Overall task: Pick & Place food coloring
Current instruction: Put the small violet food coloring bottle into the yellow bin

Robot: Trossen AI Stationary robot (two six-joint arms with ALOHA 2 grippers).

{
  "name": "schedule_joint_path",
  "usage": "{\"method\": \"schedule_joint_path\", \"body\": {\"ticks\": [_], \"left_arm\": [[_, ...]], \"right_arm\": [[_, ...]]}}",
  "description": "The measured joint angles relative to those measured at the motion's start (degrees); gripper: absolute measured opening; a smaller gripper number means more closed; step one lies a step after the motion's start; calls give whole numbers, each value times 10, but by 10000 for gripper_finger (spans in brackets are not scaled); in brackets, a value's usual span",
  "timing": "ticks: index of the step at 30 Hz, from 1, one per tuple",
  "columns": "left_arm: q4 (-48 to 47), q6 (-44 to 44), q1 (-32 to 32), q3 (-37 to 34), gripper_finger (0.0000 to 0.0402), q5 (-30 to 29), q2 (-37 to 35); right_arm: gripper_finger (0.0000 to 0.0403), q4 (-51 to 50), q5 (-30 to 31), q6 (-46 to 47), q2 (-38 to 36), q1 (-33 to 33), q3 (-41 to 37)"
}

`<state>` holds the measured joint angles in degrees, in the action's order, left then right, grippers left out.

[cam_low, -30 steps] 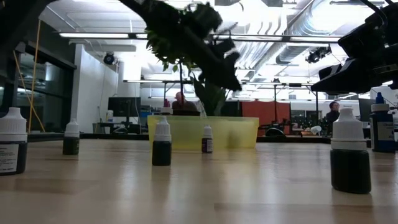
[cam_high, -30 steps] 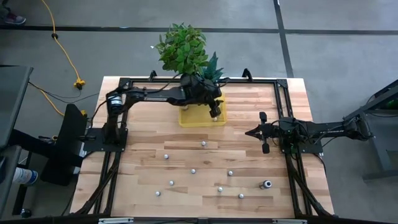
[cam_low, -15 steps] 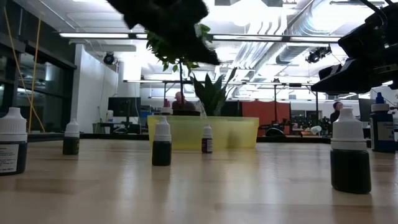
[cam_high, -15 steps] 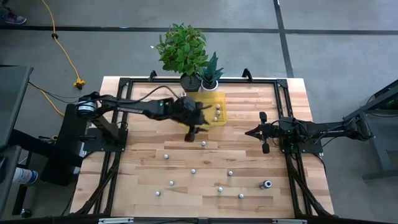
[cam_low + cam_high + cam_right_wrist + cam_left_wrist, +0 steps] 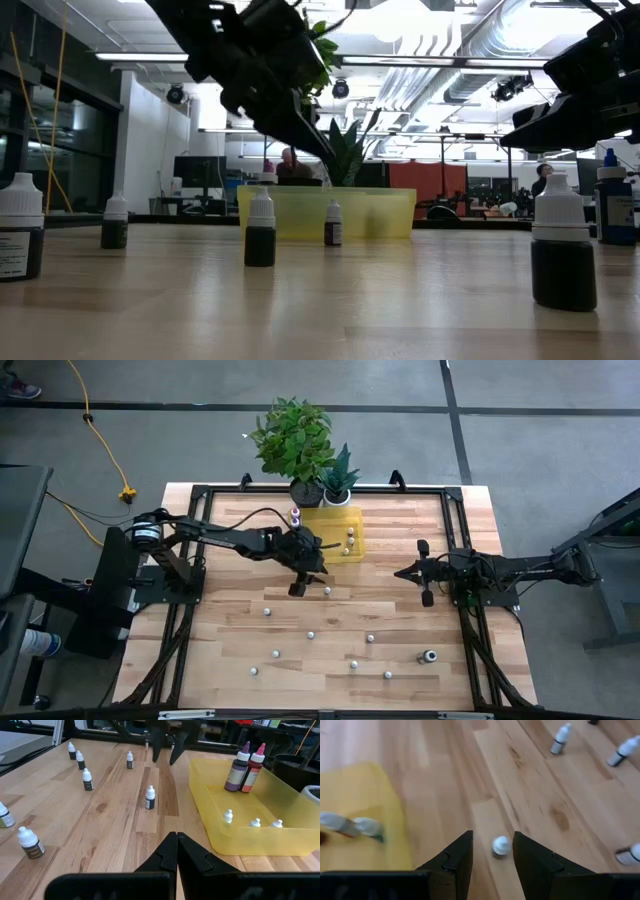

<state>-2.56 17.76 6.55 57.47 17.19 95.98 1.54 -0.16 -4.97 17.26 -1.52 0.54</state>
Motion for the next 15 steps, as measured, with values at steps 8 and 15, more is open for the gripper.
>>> {"method": "schedule_joint_path", "body": {"ticks": [8,15], "left_arm": [[31,0,-14,1,131,22,43],[27,7,-18,0,131,28,57]], "right_arm": [[0,0,0,0,0,0,0],[0,0,0,0,0,0,0]]}}
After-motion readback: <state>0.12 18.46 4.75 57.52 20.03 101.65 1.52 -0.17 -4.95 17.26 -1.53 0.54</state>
